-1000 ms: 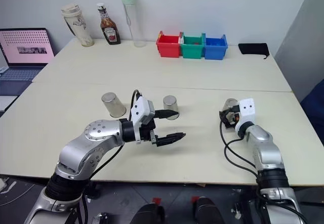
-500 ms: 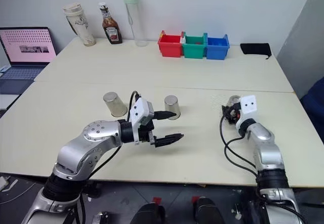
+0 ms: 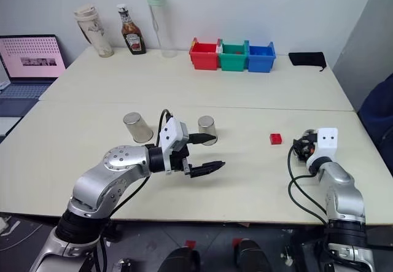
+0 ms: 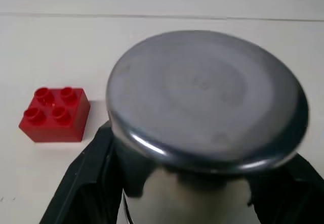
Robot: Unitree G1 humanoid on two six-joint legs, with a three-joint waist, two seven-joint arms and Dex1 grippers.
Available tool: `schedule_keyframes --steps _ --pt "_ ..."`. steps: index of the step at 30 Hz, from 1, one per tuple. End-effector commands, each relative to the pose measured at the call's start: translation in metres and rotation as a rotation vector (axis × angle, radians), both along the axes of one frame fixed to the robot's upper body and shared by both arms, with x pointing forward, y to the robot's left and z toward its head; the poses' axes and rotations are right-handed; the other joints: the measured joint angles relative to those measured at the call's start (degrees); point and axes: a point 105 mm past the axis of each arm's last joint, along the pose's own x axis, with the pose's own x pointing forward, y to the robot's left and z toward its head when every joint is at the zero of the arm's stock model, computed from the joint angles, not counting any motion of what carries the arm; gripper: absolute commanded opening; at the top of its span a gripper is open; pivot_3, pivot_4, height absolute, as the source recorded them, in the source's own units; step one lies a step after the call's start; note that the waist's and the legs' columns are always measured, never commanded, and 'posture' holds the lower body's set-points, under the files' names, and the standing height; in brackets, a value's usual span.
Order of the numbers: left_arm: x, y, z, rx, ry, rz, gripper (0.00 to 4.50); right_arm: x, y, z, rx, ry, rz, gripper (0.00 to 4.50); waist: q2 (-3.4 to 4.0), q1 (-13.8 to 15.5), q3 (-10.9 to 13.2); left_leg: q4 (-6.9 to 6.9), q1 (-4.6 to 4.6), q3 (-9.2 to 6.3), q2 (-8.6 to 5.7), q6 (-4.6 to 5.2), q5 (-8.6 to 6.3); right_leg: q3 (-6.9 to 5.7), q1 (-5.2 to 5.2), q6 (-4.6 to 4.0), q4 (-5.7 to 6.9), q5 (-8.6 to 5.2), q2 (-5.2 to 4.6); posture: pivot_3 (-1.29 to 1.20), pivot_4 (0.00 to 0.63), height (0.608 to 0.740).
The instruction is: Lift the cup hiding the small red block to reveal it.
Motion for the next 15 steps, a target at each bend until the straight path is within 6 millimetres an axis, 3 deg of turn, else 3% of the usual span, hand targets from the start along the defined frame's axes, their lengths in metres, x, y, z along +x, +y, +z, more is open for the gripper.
schedule_keyframes --steps 1,3,9,12,15 --pt "0.0 -0.001 0.006 -0.002 -0.026 -0.012 4.5 -0.001 0.005 -0.001 0.013 -0.013 0.037 3.92 0.0 0.14 0.0 0.0 -0.01 -0.04 0.01 0.0 0.0 0.0 0.0 0.0 0.0 0.0 0.0 0.0 0.15 0.74" --pt "-0.001 -0.001 0.007 -0.001 -0.027 -0.01 4.5 -0.007 0.005 -0.003 -0.015 0.013 0.046 4.4 0.04 0.21 0.0 0.0 -0.06 -0.11 0.01 0.0 0.0 0.0 -0.01 -0.01 0.0 0.0 0.01 0.0 0.15 0.74" --pt "0.005 0.005 0.005 0.0 -0.052 0.049 4.5 -0.04 -0.001 -0.005 -0.025 0.118 0.047 4.46 0.06 0.35 -0.02 -0.01 -0.16 -0.2 0.0 0.0 0.0 0.01 -0.03 -0.01 -0.05 -0.01 -0.02 0.0 0.15 0.74" --pt "0.001 0.009 0.007 0.008 -0.043 0.03 4.5 -0.068 -0.004 0.011 -0.073 0.152 0.071 4.46 0.14 0.5 -0.04 -0.02 -0.19 -0.26 -0.03 0.0 0.0 -0.01 -0.04 -0.01 -0.05 -0.02 -0.06 0.0 0.15 0.74" --pt "-0.004 0.023 0.007 0.051 -0.017 0.004 4.5 -0.103 0.018 0.038 -0.107 0.141 0.222 4.46 0.31 0.47 0.02 0.01 -0.21 -0.29 0.0 0.0 0.0 -0.06 -0.04 -0.02 -0.07 -0.03 -0.03 0.0 0.15 0.74"
